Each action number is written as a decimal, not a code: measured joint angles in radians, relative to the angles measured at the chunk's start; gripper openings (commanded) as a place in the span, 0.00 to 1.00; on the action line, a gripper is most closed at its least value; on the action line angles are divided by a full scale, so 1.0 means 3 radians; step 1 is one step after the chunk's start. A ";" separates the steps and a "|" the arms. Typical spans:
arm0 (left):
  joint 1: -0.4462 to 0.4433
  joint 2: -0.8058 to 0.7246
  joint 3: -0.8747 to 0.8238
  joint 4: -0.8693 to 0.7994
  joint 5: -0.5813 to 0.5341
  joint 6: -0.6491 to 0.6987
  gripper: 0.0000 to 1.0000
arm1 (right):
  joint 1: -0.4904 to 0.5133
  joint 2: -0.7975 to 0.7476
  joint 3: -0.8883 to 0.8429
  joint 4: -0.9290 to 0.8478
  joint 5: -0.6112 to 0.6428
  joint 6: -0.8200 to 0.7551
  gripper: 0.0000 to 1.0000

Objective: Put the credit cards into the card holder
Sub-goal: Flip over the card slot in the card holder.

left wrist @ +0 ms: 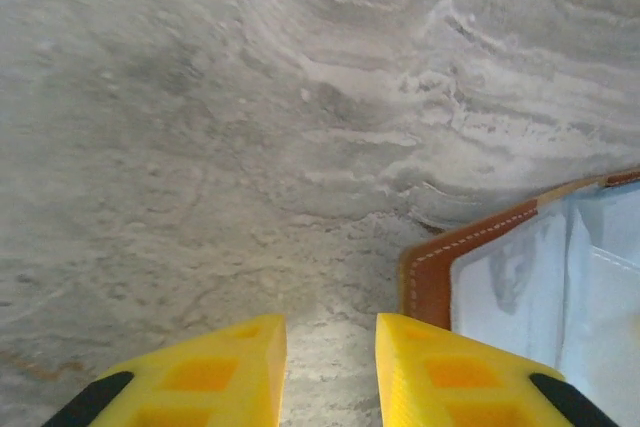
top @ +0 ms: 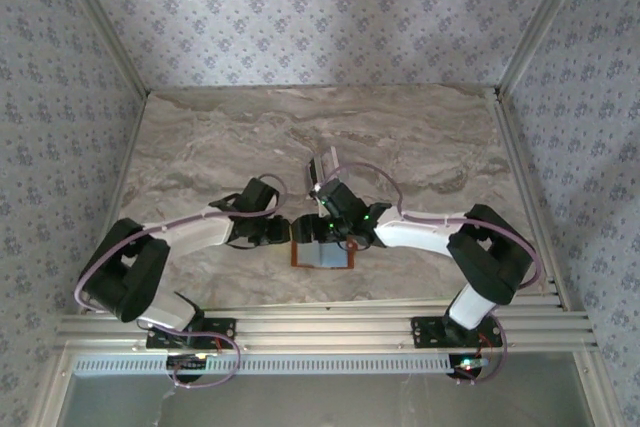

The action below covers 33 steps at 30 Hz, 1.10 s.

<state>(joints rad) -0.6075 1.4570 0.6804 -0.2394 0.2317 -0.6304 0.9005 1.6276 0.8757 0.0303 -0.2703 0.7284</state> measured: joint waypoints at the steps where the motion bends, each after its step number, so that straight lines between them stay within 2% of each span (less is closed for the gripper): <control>1: 0.0018 -0.0032 -0.0010 0.0001 -0.0004 -0.0004 0.34 | 0.0019 0.0000 0.0008 -0.0022 0.0003 -0.0015 0.66; 8: 0.0175 -0.0296 -0.0169 0.0015 -0.0015 -0.0085 0.42 | 0.0093 0.0000 0.0134 -0.0282 0.0144 -0.0132 0.58; 17: 0.0280 -0.0493 -0.0224 0.0015 -0.0051 -0.0114 0.43 | 0.0186 0.0355 0.0453 -0.0362 0.0112 -0.0235 0.51; 26: 0.0298 -0.0493 -0.0234 0.0017 -0.0074 -0.0116 0.47 | 0.0139 0.0537 0.0543 -0.0435 0.0003 -0.0326 0.59; 30: 0.0300 -0.0493 -0.0234 0.0018 -0.0060 -0.0114 0.47 | 0.0081 0.0317 0.0595 -0.0659 0.0070 -0.0476 0.64; 33: 0.0300 -0.0495 -0.0240 0.0038 -0.0039 -0.0114 0.48 | -0.0084 0.0095 0.0727 -0.0916 0.0196 -0.0607 0.66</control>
<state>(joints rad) -0.5175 1.3087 0.6083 -0.2279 0.2199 -0.6647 0.8753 1.6562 1.0939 -0.2443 -0.2115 0.5465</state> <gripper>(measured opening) 0.475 0.650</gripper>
